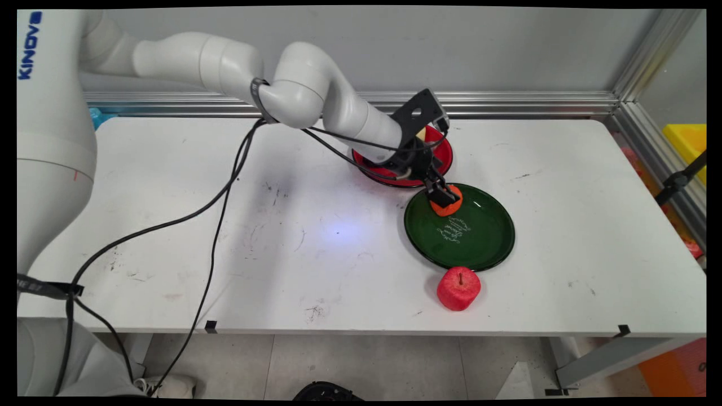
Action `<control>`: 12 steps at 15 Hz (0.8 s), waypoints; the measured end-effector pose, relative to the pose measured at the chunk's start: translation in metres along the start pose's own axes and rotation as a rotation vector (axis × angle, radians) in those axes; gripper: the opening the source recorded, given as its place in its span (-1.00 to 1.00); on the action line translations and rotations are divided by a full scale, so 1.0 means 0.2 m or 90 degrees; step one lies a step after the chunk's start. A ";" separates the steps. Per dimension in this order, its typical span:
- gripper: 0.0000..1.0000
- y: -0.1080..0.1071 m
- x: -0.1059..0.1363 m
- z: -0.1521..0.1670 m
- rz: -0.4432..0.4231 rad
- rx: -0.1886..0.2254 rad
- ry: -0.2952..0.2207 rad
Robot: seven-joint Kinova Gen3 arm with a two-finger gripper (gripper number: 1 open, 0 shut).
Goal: Pick up the mandarin from the green plate
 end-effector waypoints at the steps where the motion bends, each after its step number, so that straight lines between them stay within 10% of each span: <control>1: 1.00 0.00 -0.01 0.02 -0.004 0.001 -0.001; 12: 1.00 0.04 -0.06 0.11 -0.028 0.013 -0.015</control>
